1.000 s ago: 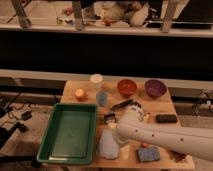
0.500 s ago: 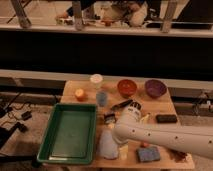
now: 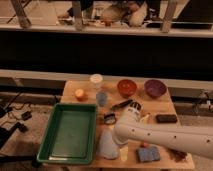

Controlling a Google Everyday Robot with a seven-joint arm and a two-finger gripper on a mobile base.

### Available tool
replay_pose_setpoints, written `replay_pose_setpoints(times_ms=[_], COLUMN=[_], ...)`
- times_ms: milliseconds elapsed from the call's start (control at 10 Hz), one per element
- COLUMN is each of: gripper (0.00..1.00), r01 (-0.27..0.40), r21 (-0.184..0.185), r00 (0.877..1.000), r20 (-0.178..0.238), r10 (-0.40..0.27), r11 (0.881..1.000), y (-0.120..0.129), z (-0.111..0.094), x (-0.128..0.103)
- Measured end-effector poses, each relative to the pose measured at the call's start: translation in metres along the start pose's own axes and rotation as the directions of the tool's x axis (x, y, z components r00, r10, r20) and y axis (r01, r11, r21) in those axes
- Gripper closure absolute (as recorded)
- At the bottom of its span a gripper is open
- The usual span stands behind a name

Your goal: Place towel in plastic cup

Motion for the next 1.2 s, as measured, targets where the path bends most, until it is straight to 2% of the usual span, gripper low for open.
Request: replay_pose_setpoints(times_ms=[200, 400, 900, 1200], gripper=[0.00, 0.00, 0.00, 0.00], r01=[0.011, 0.019, 0.065, 0.078], r21=[-0.027, -0.056, -0.073, -0.073], r00=[1.000, 0.996, 0.979, 0.973], r20=[0.024, 0.083, 0.198, 0.223], r10=[-0.010, -0.014, -0.049, -0.060], r11=[1.000, 0.998, 0.995, 0.994], y=[0.008, 0.009, 0.005, 0.003], z=[0.000, 0.000, 0.005, 0.012], x=[-0.007, -0.013, -0.024, -0.022])
